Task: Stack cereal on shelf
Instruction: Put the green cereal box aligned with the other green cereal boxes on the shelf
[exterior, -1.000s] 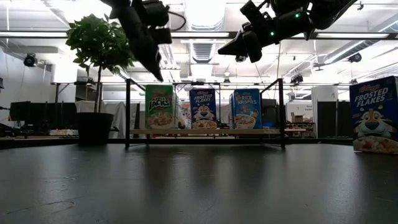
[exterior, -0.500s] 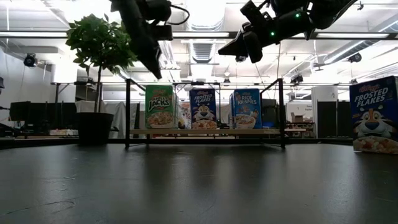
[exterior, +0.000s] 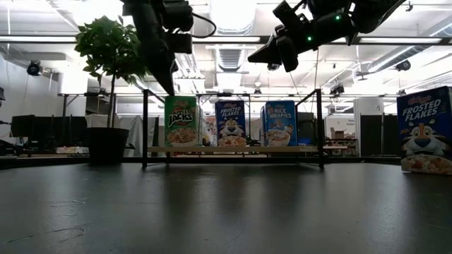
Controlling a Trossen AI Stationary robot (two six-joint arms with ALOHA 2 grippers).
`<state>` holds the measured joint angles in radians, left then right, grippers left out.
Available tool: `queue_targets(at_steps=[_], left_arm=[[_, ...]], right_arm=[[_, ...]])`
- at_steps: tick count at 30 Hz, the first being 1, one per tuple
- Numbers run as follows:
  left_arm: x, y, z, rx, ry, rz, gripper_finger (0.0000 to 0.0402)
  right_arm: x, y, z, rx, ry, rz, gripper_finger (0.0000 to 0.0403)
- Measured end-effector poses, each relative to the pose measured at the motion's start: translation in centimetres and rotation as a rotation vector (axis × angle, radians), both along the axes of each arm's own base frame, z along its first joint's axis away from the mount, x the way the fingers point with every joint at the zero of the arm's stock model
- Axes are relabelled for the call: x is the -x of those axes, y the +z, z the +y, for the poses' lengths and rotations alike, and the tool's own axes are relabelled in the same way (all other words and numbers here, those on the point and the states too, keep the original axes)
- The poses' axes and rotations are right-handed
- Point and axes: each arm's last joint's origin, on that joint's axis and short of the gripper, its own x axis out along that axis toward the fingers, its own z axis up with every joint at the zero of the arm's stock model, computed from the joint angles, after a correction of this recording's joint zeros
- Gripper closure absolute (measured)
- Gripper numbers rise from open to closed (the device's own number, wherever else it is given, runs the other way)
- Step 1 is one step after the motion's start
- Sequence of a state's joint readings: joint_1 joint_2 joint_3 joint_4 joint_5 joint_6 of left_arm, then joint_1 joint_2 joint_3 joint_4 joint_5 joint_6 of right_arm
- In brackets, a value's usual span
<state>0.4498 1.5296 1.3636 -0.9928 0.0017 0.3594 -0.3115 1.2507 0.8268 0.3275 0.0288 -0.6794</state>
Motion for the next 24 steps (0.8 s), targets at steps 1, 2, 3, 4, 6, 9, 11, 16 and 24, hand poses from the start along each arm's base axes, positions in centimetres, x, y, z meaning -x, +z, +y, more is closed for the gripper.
queue_targets(at_steps=[1, 2, 3, 4, 6, 9, 11, 16, 24], left_arm=[[0.0, -0.1, 0.0, 0.003, 0.006, 0.001, 0.0400], [-0.1, -0.2, 0.1, 0.002, 0.011, 0.003, 0.0400], [-0.2, -0.3, 0.1, -0.004, 0.017, 0.008, 0.0400], [-0.3, -0.4, 0.2, -0.017, 0.025, 0.017, 0.0400], [-0.4, -0.7, 0.4, -0.046, 0.043, 0.043, 0.0400], [-0.6, -1.1, 0.6, -0.067, 0.057, 0.064, 0.0401], [-0.8, -1.3, 0.8, -0.072, 0.059, 0.070, 0.0400], [-1.1, -1.9, 0.9, -0.071, 0.074, 0.092, 0.0401], [-1.2, -1.8, 0.5, -0.070, 0.071, 0.085, 0.0401]], right_arm=[[0.0, 0.0, 0.0, 0.001, 0.001, 0.000, 0.0390], [0.0, 0.0, 0.0, 0.002, 0.000, -0.001, 0.0390], [0.0, 0.0, 0.0, 0.003, 0.000, -0.003, 0.0390], [0.0, 0.0, 0.0, 0.003, 0.001, -0.002, 0.0390], [0.0, 0.0, 0.0, 0.003, 0.001, -0.002, 0.0390], [0.0, 0.0, 0.0, 0.002, 0.000, -0.002, 0.0390], [0.0, 0.0, 0.0, 0.002, 0.000, -0.002, 0.0390], [0.0, 0.0, 0.0, 0.002, 0.000, -0.002, 0.0390], [0.0, 0.0, 0.0, 0.001, 0.000, 0.002, 0.0390]])
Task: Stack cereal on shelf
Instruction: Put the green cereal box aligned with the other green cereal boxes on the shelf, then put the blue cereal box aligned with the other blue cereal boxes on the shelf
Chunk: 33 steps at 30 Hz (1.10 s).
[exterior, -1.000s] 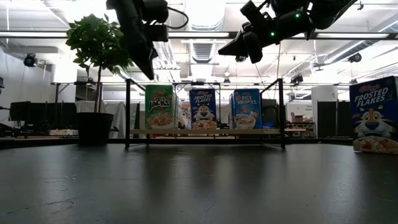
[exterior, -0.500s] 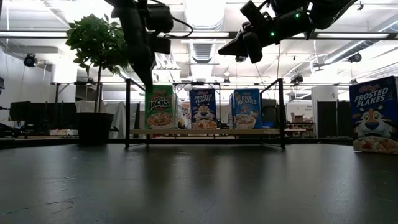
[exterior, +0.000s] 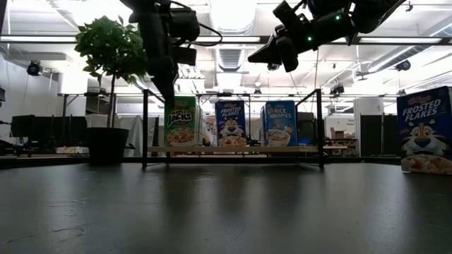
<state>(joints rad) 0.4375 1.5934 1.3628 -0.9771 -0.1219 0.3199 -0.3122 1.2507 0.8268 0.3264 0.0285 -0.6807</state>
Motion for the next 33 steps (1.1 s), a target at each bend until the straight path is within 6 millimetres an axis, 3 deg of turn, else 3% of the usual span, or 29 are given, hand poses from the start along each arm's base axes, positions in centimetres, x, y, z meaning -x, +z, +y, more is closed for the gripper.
queue_targets(at_steps=[24, 33], left_arm=[[0.2, 0.2, -0.4, -0.061, 0.010, 0.042, 0.0401], [-0.5, 0.3, -2.0, -0.071, -0.078, 0.050, 0.0401]], right_arm=[[0.0, 0.0, 0.0, -0.006, -0.001, -0.002, 0.0390], [0.0, -0.2, 0.0, -0.014, -0.002, 0.015, 0.0390]])
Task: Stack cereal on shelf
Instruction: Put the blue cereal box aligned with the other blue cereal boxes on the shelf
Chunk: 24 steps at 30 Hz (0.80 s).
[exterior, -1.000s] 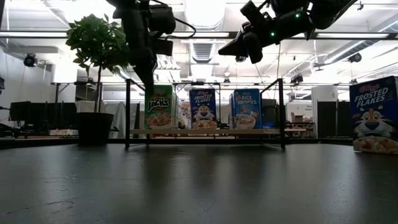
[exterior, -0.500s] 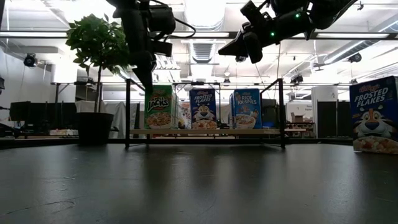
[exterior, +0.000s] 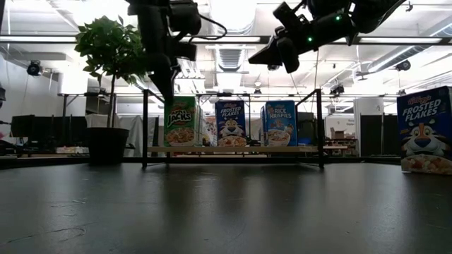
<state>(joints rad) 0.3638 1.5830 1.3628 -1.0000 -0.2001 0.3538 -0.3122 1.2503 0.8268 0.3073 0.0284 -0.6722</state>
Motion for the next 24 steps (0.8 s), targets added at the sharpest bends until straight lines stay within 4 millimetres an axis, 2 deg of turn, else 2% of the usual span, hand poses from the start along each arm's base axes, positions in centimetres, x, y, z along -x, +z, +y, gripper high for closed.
queue_targets(at_steps=[7, 10, 14, 20, 24], left_arm=[[-0.7, 1.9, -3.2, 0.042, -0.144, -0.161, 0.0401], [-0.9, 2.8, -5.0, 0.025, -0.241, -0.262, 0.0401], [-0.2, 2.9, -7.0, -0.023, -0.361, -0.367, 0.0401], [2.0, 2.6, -8.3, -0.077, -0.389, -0.567, 0.0401], [3.6, 2.6, -8.5, -0.128, -0.396, -0.702, 0.0401]], right_arm=[[0.0, -0.5, 0.3, -0.133, -0.016, 0.009, 0.0390], [-0.1, -0.9, 1.2, -0.210, -0.006, 0.040, 0.0390], [-0.1, -1.0, 2.6, -0.283, 0.021, 0.053, 0.0390], [0.2, 1.1, 4.9, -0.439, 0.053, 0.004, 0.0390], [0.2, 3.1, 6.0, -0.558, 0.036, 0.069, 0.0390]])
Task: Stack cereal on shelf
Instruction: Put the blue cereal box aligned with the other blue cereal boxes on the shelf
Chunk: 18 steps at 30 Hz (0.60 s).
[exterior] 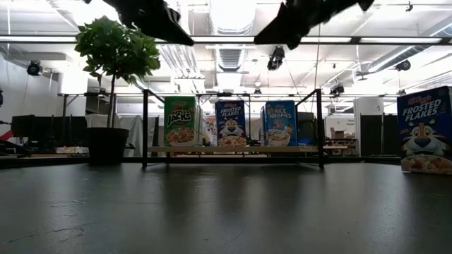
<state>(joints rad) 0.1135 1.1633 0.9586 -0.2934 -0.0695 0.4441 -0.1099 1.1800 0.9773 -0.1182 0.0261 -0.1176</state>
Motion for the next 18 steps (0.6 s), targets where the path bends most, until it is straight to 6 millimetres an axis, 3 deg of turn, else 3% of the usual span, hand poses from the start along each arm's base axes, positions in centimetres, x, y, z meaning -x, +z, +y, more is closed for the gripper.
queue_targets(at_steps=[5, 9, 18], left_arm=[[1.7, 0.6, -0.2, -0.058, -0.017, -0.137, 0.0401], [2.5, 1.2, -0.3, -0.067, -0.017, -0.180, 0.0401], [3.0, 1.6, -0.3, -0.070, -0.016, -0.202, 0.0400]], right_arm=[[0.8, 2.0, 1.0, -0.171, -0.048, 0.155, 0.0390], [2.3, 3.1, 1.1, -0.387, -0.203, 0.319, 0.0390], [7.2, 1.8, 1.5, -0.724, -0.730, 0.756, 0.0390]])
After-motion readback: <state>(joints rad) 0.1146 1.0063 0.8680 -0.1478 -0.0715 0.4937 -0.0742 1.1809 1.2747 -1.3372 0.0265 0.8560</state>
